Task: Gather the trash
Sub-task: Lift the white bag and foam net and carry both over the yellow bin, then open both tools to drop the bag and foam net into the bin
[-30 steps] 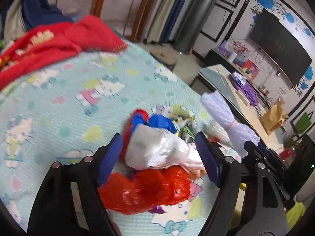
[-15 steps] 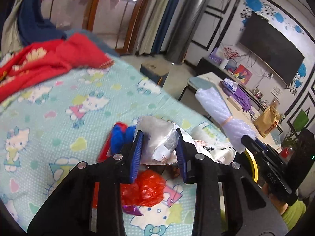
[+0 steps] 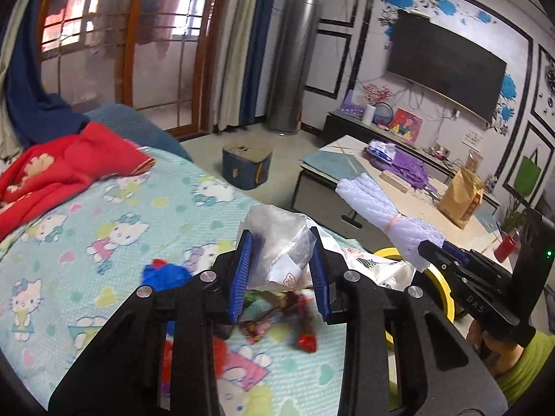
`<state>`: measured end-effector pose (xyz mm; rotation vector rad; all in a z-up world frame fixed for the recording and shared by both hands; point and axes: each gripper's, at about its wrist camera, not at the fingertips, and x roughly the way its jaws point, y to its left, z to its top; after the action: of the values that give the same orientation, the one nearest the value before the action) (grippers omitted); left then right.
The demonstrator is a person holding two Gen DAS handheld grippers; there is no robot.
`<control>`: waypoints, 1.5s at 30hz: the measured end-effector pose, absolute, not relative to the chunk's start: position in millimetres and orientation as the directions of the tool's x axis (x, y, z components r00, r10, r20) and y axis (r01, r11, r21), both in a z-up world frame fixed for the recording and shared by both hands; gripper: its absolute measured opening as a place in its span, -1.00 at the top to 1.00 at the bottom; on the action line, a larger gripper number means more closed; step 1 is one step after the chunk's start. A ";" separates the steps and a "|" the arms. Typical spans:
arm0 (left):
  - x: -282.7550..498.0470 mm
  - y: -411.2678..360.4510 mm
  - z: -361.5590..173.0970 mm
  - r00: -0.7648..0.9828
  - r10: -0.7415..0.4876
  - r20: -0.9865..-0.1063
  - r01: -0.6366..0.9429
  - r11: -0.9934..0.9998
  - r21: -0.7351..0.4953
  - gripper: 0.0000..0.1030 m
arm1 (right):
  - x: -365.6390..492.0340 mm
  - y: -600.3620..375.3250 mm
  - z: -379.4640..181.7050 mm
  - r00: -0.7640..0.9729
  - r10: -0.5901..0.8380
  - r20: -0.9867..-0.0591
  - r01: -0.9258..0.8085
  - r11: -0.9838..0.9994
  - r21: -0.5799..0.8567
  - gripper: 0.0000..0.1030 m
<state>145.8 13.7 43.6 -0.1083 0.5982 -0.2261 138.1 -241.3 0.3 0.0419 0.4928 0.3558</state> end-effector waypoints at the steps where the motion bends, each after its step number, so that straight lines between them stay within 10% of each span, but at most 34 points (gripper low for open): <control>1: 146.0 9.7 43.0 0.802 -0.247 -0.544 0.186 0.969 -0.165 0.52 | 137.3 -246.5 -0.5 0.824 0.336 -0.456 -0.314 0.941 0.125 0.53; 45: 161.0 -191.7 -56.9 0.663 -0.394 -0.637 0.507 0.862 -0.005 0.49 | 114.9 -414.8 -74.2 0.743 0.086 -0.664 0.076 0.974 0.212 0.53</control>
<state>161.0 -191.7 -56.9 0.1785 0.6757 -0.5121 114.9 -414.8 -74.2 0.2326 0.7352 0.0056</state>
